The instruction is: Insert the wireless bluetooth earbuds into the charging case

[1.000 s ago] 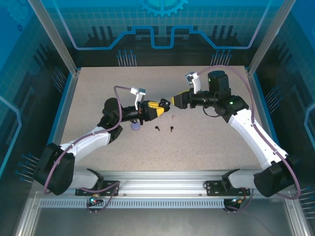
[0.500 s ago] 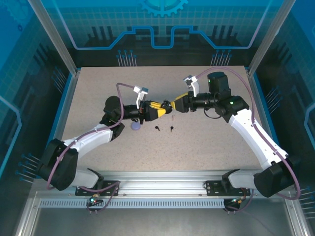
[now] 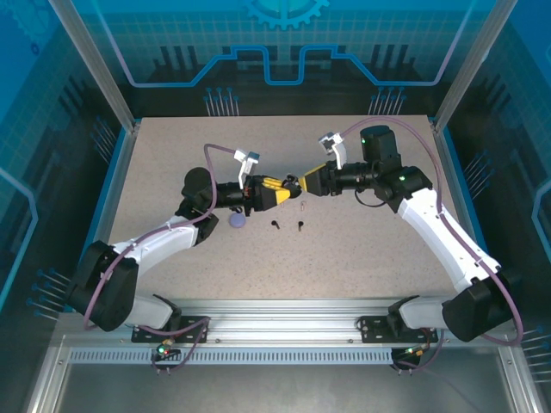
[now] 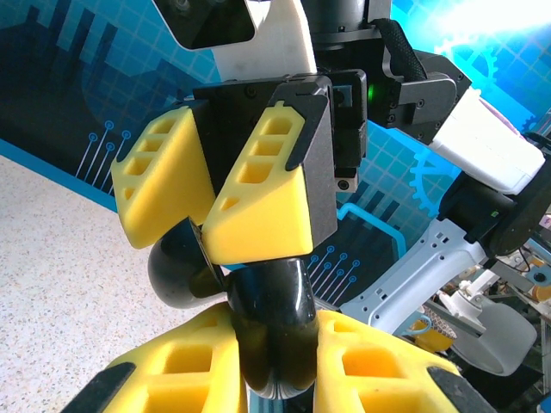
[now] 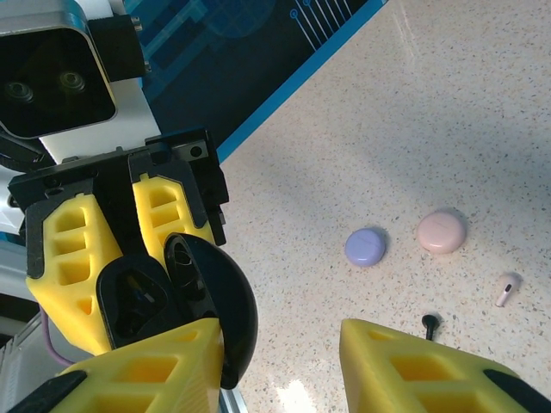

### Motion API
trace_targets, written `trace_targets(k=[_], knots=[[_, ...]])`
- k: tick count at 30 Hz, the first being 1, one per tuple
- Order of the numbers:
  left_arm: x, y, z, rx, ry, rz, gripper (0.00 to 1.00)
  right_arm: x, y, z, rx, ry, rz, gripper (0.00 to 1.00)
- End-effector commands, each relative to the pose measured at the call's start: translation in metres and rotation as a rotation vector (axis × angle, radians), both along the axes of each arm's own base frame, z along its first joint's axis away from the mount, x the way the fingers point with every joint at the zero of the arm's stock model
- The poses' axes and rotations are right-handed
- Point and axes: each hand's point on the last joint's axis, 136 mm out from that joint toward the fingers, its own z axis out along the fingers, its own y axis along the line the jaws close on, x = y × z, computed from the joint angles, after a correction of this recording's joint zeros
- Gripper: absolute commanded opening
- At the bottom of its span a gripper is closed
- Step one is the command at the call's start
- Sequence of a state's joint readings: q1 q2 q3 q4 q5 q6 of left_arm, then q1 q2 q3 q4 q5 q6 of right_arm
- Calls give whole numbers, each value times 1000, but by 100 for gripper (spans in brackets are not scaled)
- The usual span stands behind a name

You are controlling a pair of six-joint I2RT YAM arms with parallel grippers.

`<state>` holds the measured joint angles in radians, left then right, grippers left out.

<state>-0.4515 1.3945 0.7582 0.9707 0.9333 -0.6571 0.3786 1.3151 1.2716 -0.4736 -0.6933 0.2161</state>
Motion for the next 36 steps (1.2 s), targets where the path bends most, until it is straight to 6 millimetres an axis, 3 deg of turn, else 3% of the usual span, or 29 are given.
trace_targets(k=[1, 8, 28, 33, 36], knots=[[-8, -2, 22, -33, -73, -41, 0, 6, -2, 3, 2, 1, -5, 42], [-12, -4, 22, -28, -72, -60, 0, 4, -3, 1, -18, 3, 4, 46], [-15, -10, 19, -21, -53, -97, 0, -4, 1, 17, 8, -28, 76, 4], [-13, -12, 17, -15, -45, -93, 0, -8, 1, 24, 17, -45, 74, 0], [-10, -12, 15, -12, -40, -76, 14, -11, 3, 27, 10, -63, 73, 0]])
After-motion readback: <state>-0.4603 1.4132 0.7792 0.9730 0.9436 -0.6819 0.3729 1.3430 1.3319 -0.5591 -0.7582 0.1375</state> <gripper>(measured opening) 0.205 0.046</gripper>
